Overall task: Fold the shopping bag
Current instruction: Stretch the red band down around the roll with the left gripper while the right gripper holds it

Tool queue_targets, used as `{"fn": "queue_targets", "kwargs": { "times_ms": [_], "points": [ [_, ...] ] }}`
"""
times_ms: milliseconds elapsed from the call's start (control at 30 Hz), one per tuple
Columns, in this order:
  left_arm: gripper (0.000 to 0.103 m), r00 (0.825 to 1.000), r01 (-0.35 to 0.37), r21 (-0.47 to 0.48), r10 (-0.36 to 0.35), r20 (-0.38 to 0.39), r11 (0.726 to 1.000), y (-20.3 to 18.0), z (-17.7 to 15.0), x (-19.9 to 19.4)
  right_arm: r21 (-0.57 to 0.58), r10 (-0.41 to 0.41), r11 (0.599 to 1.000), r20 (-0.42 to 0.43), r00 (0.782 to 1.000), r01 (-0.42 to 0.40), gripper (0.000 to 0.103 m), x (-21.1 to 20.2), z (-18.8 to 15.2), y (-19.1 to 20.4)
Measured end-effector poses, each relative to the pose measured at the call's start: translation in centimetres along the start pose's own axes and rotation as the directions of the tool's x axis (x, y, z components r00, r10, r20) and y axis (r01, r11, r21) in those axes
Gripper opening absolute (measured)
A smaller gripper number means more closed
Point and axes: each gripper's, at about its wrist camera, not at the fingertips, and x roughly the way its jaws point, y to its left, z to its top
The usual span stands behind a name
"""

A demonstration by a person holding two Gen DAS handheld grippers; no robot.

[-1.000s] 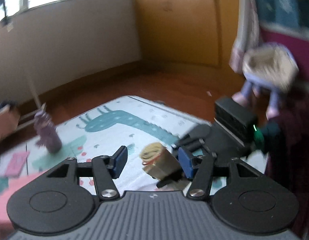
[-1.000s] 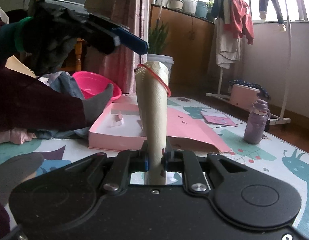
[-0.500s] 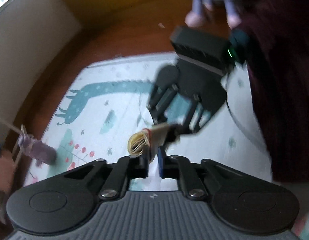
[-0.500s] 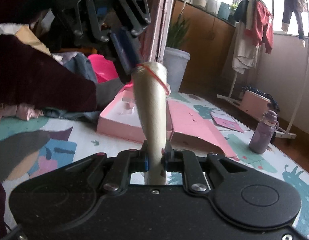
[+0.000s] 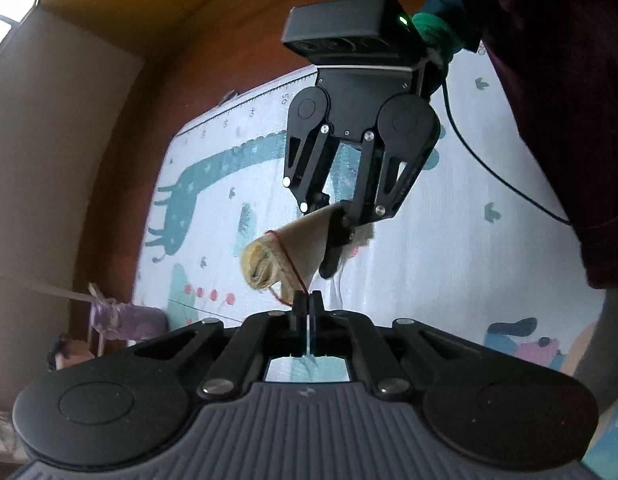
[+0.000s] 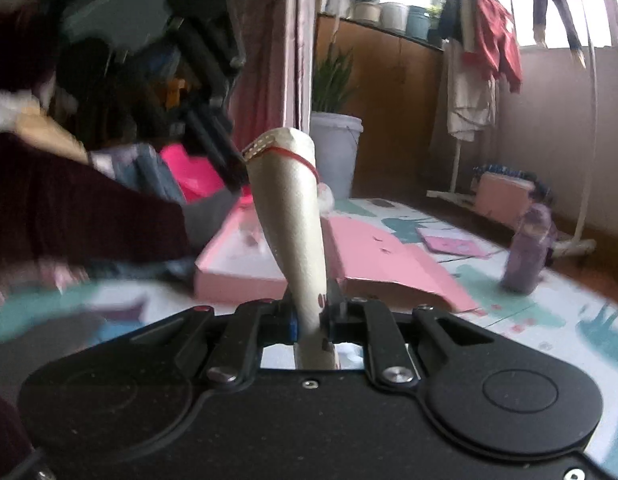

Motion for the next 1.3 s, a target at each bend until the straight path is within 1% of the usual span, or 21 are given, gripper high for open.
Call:
{"fn": "queue_targets", "kwargs": {
  "times_ms": [100,233,300,367,467,533,567,600,633,667,700,733,800,900,933,1000,1067,1167,1200,1267,1300],
  "points": [
    [0.000,0.999,-0.041,0.034,0.041,-0.025,0.999,-0.6,0.1,0.6,0.108,0.034,0.993,0.031,0.999,-0.037,0.012,0.0,-0.4,-0.5],
    [0.000,0.990,-0.108,0.082,0.114,-0.081,0.991,-0.7,-0.5,1.6,0.239,0.088,0.965,0.097,0.991,-0.109,0.012,-0.2,-0.6,-1.2],
    [0.000,0.989,-0.119,0.039,0.122,-0.079,0.992,-0.3,-1.0,1.8,0.276,0.099,0.952,0.126,0.987,-0.131,0.012,-0.2,-0.6,-1.3],
    [0.000,0.995,-0.096,-0.047,0.094,-0.032,0.994,0.1,-1.2,1.7,0.284,0.094,0.950,0.131,0.987,-0.128,0.012,-0.1,-0.7,-1.3],
    [0.000,0.997,-0.075,-0.071,0.076,0.003,0.995,-0.3,-0.8,1.7,0.315,0.082,0.940,0.153,0.985,-0.127,0.012,-0.2,-0.9,-1.5],
    [0.001,0.996,-0.084,-0.092,0.086,0.017,0.992,-0.2,-0.7,1.4,0.338,0.079,0.932,0.163,0.983,-0.131,0.012,-0.2,-1.0,-1.8],
    [0.001,0.994,-0.097,-0.130,0.103,0.036,0.987,0.0,-0.7,1.1,0.360,0.084,0.922,0.172,0.981,-0.142,0.012,-0.2,-1.2,-2.0],
    [0.001,0.990,-0.113,-0.182,0.126,0.061,0.977,0.4,-0.9,0.6,0.375,0.090,0.914,0.181,0.979,-0.153,0.012,-0.2,-1.3,-2.2],
    [0.001,0.984,-0.112,-0.281,0.145,0.100,0.953,1.2,-1.2,-0.2,0.379,0.086,0.913,0.183,0.979,-0.151,0.012,-0.2,-1.3,-2.2],
    [0.002,0.979,-0.103,-0.352,0.157,0.128,0.930,1.8,-1.5,-0.7,0.379,0.080,0.914,0.180,0.980,-0.144,0.012,-0.2,-1.3,-2.3],
    [0.002,0.963,-0.100,-0.446,0.199,0.180,0.889,2.2,-1.9,-1.5,0.382,0.072,0.914,0.178,0.981,-0.136,0.012,-0.1,-1.2,-2.3],
    [0.002,0.950,-0.090,-0.511,0.228,0.214,0.855,2.4,-2.2,-2.1,0.382,0.063,0.915,0.177,0.982,-0.127,0.012,0.0,-1.2,-2.3],
    [0.002,0.936,-0.079,-0.581,0.261,0.235,0.810,2.4,-2.3,-2.3,0.377,0.054,0.919,0.173,0.984,-0.117,0.012,0.0,-1.0,-2.2],
    [0.002,0.926,-0.121,-0.619,0.313,0.212,0.776,1.8,-1.8,-1.7,0.381,0.046,0.918,0.179,0.983,-0.113,0.012,-0.2,-0.8,-2.0],
    [0.002,0.921,-0.123,-0.639,0.327,0.212,0.760,1.8,-1.8,-1.6,0.381,0.042,0.918,0.180,0.983,-0.109,0.012,-0.4,-0.7,-1.9],
    [0.002,0.916,-0.122,-0.659,0.339,0.213,0.742,1.8,-1.9,-1.7,0.381,0.036,0.919,0.178,0.983,-0.103,0.012,-0.5,-0.7,-2.0],
    [0.002,0.914,-0.146,-0.662,0.356,0.194,0.735,2.0,-1.8,-1.7,0.380,0.033,0.920,0.183,0.983,-0.101,0.012,-0.7,-0.7,-2.2],
    [0.004,0.914,-0.147,-0.672,0.360,0.189,0.726,2.3,-2.0,-1.9,0.378,0.029,0.921,0.186,0.982,-0.099,0.012,-0.8,-0.7,-2.4],
    [0.008,0.915,-0.150,-0.669,0.359,0.186,0.728,2.3,-2.0,-1.9,0.376,0.030,0.921,0.185,0.982,-0.099,0.012,-0.7,-0.8,-2.5],
    [0.021,0.916,-0.156,-0.662,0.359,0.181,0.733,2.2,-2.0,-1.9,0.376,0.033,0.921,0.181,0.983,-0.100,0.012,-0.6,-0.8,-2.6],
    [0.034,0.916,-0.150,-0.663,0.356,0.187,0.734,2.2,-2.0,-1.8,0.375,0.034,0.922,0.178,0.983,-0.099,0.012,-0.6,-0.8,-2.7]
  ]
}}
